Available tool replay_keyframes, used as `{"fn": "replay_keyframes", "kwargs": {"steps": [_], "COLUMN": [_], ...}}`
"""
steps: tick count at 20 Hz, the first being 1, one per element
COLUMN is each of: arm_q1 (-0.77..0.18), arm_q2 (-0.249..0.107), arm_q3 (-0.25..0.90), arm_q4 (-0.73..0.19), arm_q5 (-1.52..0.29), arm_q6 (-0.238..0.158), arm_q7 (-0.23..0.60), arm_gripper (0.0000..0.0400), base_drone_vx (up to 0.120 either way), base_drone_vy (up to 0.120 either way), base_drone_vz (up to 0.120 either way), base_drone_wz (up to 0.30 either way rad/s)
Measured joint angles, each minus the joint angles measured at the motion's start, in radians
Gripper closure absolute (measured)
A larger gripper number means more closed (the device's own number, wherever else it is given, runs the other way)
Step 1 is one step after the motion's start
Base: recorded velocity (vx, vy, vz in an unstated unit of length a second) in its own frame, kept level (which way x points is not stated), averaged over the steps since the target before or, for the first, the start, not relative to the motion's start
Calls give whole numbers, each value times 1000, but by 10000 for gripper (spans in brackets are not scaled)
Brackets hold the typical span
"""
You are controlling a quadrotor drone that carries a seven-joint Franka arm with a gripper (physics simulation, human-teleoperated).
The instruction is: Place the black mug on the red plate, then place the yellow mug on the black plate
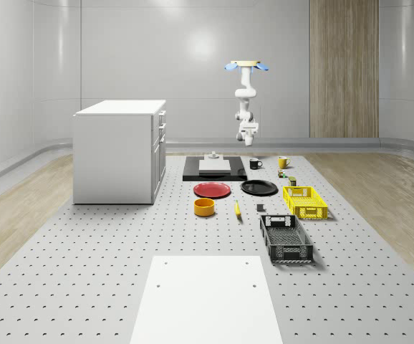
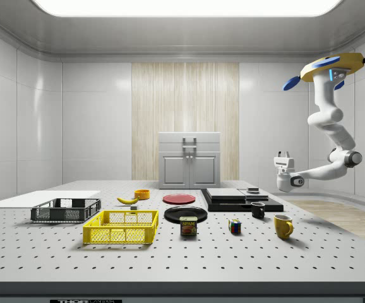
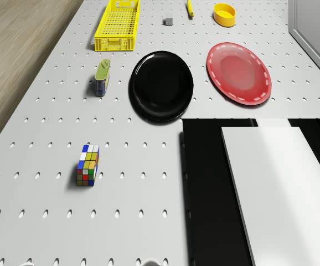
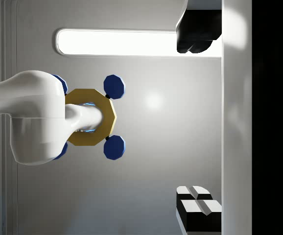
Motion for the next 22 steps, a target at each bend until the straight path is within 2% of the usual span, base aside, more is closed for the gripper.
{"fn": "replay_keyframes", "kwargs": {"steps": [3, 22], "arm_q1": [-1, -20], "arm_q2": [-2, -12], "arm_q3": [1, 63], "arm_q4": [-1, -14], "arm_q5": [-1, -88], "arm_q6": [2, 17], "arm_q7": [0, 11], "arm_gripper": [0, 0], "base_drone_vx": [120, 118], "base_drone_vy": [-107, 0], "base_drone_vz": [0, 0], "base_drone_wz": [0, 0]}}
